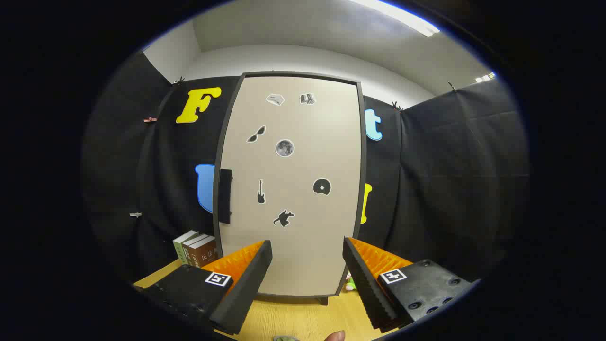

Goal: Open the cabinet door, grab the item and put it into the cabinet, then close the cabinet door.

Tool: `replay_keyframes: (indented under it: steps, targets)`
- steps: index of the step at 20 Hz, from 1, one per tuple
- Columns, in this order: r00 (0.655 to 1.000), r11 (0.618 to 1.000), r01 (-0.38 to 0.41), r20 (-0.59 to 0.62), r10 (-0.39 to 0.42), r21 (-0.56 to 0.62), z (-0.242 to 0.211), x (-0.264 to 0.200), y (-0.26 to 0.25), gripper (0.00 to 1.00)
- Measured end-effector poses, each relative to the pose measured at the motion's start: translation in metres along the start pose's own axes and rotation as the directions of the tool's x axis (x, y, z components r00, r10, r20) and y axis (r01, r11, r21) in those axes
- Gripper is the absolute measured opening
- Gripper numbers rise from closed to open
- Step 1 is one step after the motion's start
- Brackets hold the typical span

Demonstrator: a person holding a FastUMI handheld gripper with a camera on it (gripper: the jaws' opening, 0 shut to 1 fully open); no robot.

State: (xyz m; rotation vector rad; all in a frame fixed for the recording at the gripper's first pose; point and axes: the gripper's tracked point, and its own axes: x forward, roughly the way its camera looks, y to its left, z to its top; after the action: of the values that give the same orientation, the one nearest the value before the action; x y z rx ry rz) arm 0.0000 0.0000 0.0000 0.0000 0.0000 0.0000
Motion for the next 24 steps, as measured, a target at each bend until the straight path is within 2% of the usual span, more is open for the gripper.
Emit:
replay_keyframes:
  steps: [19, 24]
  targets:
    - [1.000, 1.000, -0.017, -0.005, 0.017, 0.014, 0.003, -0.007, 0.014, 0.98]
    - [0.999, 0.999, -0.043, -0.002, 0.043, 0.019, 0.007, -0.011, 0.026, 0.98]
